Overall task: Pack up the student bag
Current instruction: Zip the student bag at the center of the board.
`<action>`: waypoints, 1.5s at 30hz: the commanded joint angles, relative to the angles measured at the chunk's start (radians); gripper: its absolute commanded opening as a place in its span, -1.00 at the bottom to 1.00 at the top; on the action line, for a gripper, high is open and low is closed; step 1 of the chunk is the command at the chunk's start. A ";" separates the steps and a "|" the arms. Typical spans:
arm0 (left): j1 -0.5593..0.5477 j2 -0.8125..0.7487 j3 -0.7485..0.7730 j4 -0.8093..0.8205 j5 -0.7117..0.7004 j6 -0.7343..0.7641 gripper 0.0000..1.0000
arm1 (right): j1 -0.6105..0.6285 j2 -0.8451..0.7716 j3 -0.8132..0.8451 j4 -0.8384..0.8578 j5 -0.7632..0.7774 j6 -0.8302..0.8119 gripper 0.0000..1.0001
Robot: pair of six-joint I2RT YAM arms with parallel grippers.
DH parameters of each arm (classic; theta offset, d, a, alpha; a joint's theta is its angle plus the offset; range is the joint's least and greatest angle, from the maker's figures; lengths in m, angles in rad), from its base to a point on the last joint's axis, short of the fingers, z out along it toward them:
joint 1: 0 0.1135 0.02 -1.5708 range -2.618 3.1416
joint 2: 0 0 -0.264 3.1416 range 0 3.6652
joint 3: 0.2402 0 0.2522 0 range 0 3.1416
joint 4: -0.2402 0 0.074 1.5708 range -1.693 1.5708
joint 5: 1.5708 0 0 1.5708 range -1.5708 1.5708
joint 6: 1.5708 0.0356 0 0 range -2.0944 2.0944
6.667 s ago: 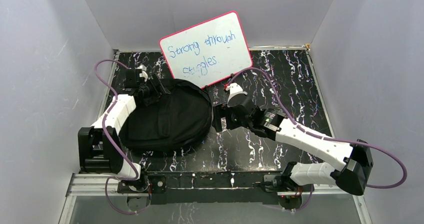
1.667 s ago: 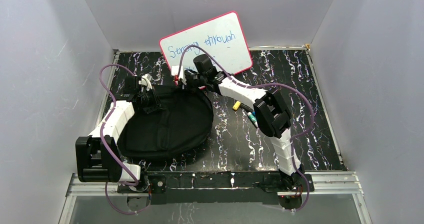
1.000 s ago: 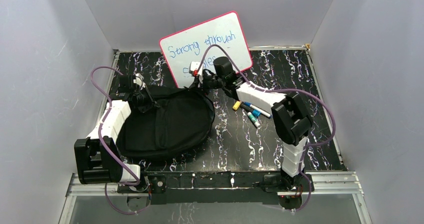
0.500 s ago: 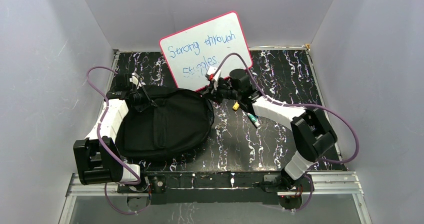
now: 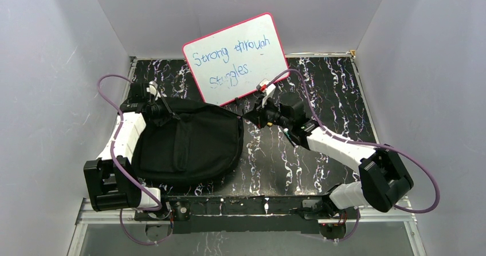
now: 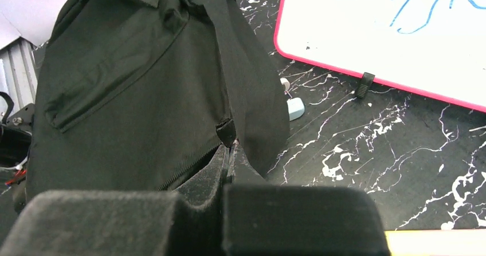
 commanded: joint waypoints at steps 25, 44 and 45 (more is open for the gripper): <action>-0.534 -0.032 0.089 0.596 0.032 -0.148 0.32 | -0.015 0.073 0.030 0.228 -0.040 0.116 -1.00; -0.646 0.017 0.036 0.596 0.030 -0.126 0.12 | -0.015 0.086 0.049 0.230 -0.025 0.147 -1.00; -0.648 0.017 0.034 0.593 0.029 -0.126 0.10 | -0.016 0.087 0.049 0.231 -0.024 0.149 -1.00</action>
